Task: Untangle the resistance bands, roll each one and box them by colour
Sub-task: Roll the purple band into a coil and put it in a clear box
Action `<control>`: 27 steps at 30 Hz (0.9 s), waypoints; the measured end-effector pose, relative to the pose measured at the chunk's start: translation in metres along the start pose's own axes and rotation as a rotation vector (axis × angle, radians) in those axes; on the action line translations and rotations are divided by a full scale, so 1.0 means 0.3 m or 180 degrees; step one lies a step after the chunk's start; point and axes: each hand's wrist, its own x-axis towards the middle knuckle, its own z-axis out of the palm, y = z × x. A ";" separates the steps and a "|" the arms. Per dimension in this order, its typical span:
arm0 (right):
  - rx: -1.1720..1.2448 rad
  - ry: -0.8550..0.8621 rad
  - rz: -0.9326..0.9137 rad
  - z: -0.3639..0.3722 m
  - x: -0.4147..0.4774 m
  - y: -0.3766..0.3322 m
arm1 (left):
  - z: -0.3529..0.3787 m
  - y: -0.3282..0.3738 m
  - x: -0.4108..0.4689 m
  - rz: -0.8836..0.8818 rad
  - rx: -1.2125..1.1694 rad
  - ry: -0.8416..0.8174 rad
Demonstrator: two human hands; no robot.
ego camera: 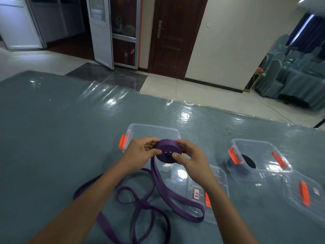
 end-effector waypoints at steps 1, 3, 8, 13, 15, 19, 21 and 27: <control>-0.0246 -0.0070 -0.0023 -0.005 0.008 -0.007 | 0.001 0.000 0.001 0.0036 0.0006 -0.0022; -0.0159 -0.0069 0.0103 -0.010 0.019 -0.017 | 0.006 0.001 0.005 0.0066 -0.0011 -0.0026; 0.1067 0.0181 0.0412 -0.010 0.013 -0.023 | 0.027 -0.003 -0.008 0.0062 -0.0324 0.0154; 0.2014 0.0089 0.0824 0.037 -0.019 -0.001 | 0.013 -0.009 -0.018 -0.0007 -0.0298 0.0241; 0.1650 0.0023 0.0704 0.032 -0.022 -0.003 | -0.002 -0.016 -0.021 -0.0030 -0.0099 0.0111; -0.0215 -0.0186 0.0059 0.009 -0.007 -0.005 | -0.013 0.004 -0.028 0.0016 0.0196 -0.0215; -0.0521 -0.0269 -0.0024 0.008 0.003 -0.012 | -0.009 0.015 -0.026 0.0085 0.0210 -0.0306; 0.1161 0.0101 0.0522 0.003 -0.004 -0.008 | 0.019 -0.002 -0.008 0.0068 -0.0330 0.0182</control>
